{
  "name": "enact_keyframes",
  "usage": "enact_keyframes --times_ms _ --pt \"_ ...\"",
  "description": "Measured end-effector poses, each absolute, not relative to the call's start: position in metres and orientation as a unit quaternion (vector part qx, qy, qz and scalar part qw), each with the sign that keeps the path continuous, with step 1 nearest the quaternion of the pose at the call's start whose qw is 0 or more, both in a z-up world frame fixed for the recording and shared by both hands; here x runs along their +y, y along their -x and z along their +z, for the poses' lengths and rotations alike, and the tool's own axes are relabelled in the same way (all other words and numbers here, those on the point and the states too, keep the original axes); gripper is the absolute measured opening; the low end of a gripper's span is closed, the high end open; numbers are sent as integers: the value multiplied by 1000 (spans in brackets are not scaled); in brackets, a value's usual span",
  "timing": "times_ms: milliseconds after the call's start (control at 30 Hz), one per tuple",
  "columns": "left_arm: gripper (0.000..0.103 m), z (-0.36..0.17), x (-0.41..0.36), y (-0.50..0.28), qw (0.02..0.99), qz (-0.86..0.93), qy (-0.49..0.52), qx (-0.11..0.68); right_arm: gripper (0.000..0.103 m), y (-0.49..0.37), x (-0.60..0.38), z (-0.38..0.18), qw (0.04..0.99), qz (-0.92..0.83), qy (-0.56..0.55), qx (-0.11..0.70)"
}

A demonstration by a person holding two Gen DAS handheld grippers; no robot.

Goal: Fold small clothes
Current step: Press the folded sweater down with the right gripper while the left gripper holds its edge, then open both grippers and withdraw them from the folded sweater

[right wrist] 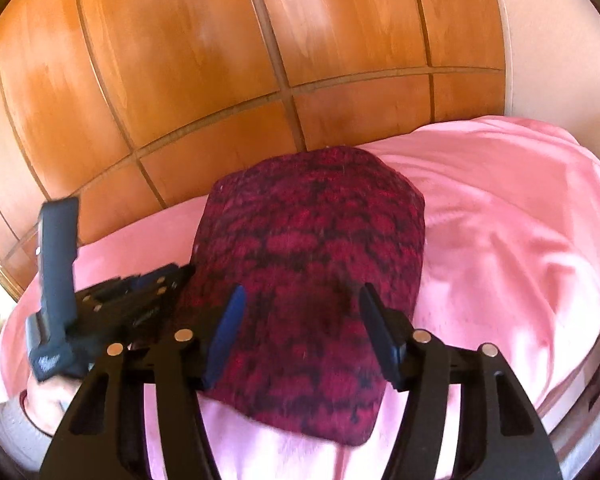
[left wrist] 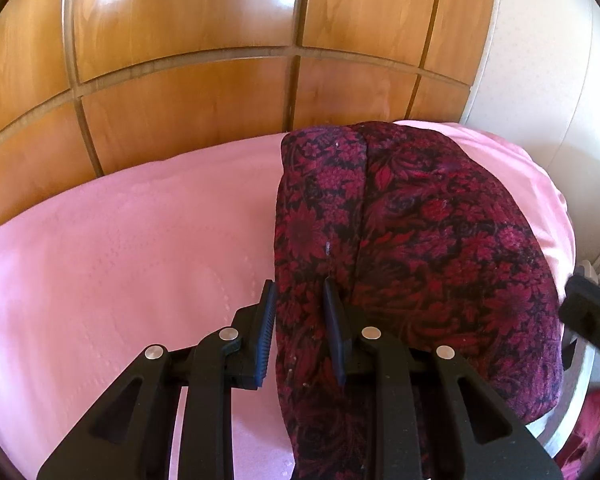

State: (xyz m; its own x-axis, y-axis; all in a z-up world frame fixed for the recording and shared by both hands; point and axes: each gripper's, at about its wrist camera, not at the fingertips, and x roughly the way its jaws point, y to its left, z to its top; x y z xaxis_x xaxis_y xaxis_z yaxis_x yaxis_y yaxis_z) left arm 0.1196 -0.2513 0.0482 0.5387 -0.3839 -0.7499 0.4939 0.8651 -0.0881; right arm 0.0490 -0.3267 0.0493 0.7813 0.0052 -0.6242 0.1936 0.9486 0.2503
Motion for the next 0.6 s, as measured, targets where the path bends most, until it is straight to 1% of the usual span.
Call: enact_keyframes --times_ms 100,167,233,400,533,600 --pt "23 42 -252 -125 871 -249 -69 418 55 -46 -318 38 924 -43 -155 347" --pt "23 38 -252 -129 868 -249 -61 426 55 -53 -306 23 919 -53 -128 369" --pt "23 38 -252 -129 868 -250 -63 424 57 -56 -300 15 921 -66 -112 368" --pt "23 60 -237 -121 873 -258 -23 413 62 -50 -302 25 922 -61 -120 363" --pt "23 87 -231 -107 888 -267 -13 374 62 -43 -314 40 927 -54 -150 340" --pt "23 92 -236 -105 887 -276 -16 369 62 -43 -321 51 931 -62 -158 324"
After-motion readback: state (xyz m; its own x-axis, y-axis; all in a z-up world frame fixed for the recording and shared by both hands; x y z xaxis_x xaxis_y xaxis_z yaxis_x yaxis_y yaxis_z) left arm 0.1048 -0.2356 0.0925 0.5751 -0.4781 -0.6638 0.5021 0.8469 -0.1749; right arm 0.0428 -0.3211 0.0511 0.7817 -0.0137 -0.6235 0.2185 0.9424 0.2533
